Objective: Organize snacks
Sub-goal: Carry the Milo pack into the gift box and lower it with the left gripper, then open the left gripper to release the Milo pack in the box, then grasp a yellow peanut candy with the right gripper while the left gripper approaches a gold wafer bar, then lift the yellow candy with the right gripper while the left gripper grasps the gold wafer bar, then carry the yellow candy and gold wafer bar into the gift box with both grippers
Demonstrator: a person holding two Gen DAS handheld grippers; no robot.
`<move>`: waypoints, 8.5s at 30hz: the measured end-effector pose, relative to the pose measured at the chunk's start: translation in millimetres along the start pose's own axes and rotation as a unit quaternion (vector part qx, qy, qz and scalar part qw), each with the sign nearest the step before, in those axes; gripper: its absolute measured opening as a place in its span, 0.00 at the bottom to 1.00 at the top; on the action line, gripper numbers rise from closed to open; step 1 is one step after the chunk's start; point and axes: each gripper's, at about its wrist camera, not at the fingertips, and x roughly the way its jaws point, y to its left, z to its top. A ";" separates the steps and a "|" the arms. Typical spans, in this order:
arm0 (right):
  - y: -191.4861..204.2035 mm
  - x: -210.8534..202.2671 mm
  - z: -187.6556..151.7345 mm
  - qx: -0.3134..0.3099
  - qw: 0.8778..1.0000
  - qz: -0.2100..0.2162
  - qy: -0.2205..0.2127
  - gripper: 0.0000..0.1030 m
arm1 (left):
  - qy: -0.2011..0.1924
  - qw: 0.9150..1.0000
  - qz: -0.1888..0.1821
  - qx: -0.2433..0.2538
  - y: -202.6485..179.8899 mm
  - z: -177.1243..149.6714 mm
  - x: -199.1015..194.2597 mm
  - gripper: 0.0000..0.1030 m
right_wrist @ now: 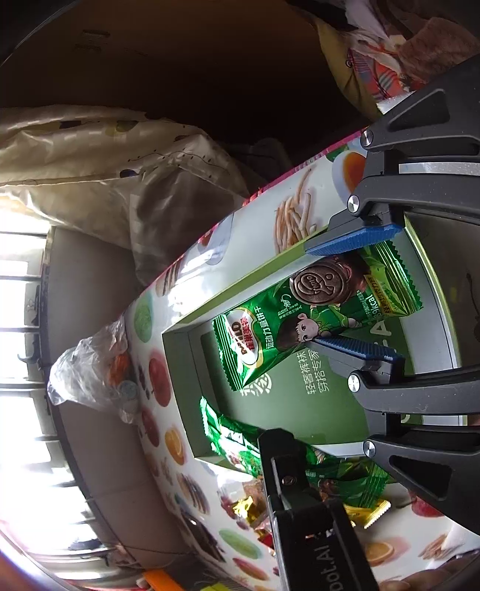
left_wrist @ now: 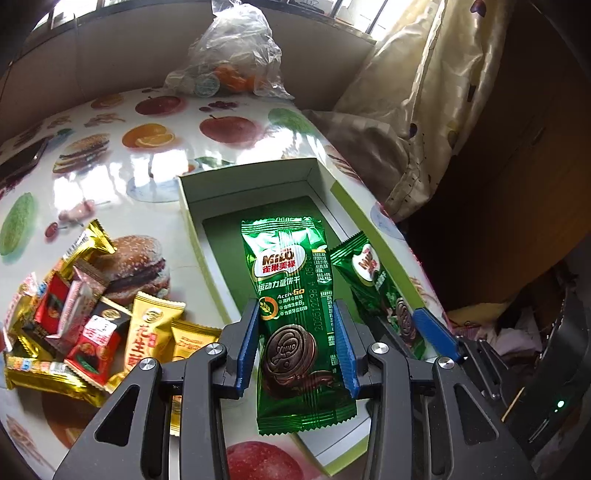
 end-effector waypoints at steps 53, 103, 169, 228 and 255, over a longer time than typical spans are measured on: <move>2.1 -41.9 -10.6 0.010 1.000 -0.002 -0.026 0.50 | -0.025 1.000 0.007 0.016 9.2 -24.4 -45.0 0.45; 125.1 -21.8 -12.8 -0.069 0.984 0.161 0.028 0.43 | -0.075 0.986 0.113 -0.097 172.5 -70.5 -99.4 0.45; 117.7 -31.8 -24.4 -0.055 0.976 0.208 0.036 0.21 | 0.012 0.969 0.139 0.204 140.7 -76.1 -65.5 0.55; 82.1 -76.3 -3.2 -0.015 0.978 0.208 -0.015 0.21 | -0.056 0.981 0.093 0.161 90.3 -55.0 -120.6 0.25; 6.1 -51.8 25.1 0.042 0.987 0.154 -0.013 0.21 | -0.045 0.986 0.008 0.159 12.6 1.2 -73.5 0.25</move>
